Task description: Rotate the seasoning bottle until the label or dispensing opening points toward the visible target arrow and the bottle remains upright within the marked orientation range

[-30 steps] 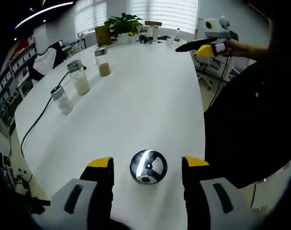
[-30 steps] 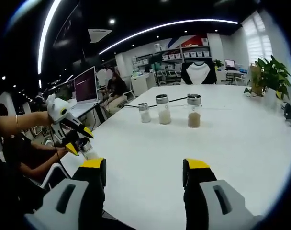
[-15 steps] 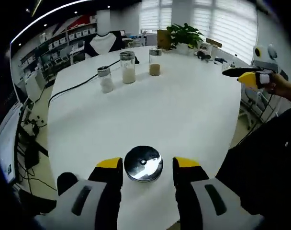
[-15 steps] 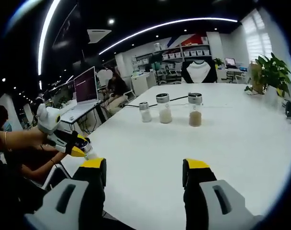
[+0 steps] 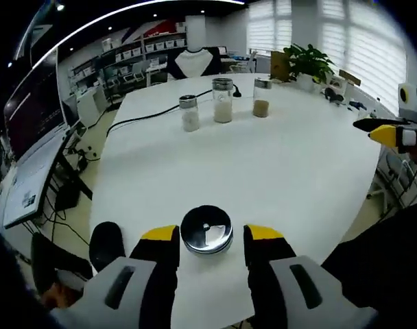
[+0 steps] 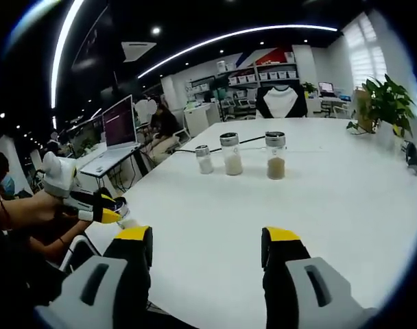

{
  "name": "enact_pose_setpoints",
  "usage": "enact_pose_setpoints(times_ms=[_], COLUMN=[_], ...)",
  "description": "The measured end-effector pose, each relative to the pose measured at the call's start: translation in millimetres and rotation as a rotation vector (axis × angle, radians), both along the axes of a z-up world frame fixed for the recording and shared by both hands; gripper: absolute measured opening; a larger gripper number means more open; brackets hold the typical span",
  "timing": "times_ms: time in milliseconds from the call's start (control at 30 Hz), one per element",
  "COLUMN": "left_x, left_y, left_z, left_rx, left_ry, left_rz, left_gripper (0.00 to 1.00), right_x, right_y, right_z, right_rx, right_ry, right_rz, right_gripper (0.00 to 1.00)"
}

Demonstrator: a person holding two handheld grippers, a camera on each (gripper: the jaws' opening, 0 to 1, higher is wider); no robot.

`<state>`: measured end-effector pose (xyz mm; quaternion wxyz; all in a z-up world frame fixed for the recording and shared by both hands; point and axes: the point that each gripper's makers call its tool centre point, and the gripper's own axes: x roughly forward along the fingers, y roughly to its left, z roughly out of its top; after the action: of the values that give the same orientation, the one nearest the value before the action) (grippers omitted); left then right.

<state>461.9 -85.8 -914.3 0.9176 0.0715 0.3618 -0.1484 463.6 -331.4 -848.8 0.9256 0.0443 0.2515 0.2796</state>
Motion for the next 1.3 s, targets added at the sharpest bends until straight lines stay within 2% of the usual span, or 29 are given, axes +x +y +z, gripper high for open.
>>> enact_pose_setpoints(times_ms=[233, 267, 367, 467, 533, 767, 1300], left_x=[8.1, 12.6, 17.1, 20.5, 20.8, 20.2, 20.7], left_y=[-2, -4, -5, -2, -3, -2, 22], left_z=[-2.3, -3.1, -3.3, -6.2, -7.3, -5.8, 0.0], left_rx=[0.003, 0.028, 0.013, 0.005, -0.023, -0.036, -0.046], left_ry=[-0.006, -0.016, -0.022, -0.015, -0.008, -0.025, -0.042], left_rz=[0.024, 0.015, 0.030, 0.048, 0.063, 0.036, 0.090], left_gripper=[0.41, 0.41, 0.40, 0.35, 0.35, 0.34, 0.34], right_x=[0, 0, 0, 0, 1, 6, 5], right_y=[2, 1, -1, -3, -5, -10, -5], right_z=[0.8, 0.3, 0.0, -0.8, -1.1, -0.6, -3.9], right_rx=[0.003, 0.003, 0.006, 0.004, 0.004, 0.003, 0.014], right_ry=[0.000, 0.000, 0.002, 0.005, 0.007, 0.003, 0.013], right_rz=[-0.002, -0.008, -0.013, -0.017, -0.020, -0.028, -0.024], right_gripper=[0.63, 0.63, 0.63, 0.63, 0.63, 0.63, 0.63])
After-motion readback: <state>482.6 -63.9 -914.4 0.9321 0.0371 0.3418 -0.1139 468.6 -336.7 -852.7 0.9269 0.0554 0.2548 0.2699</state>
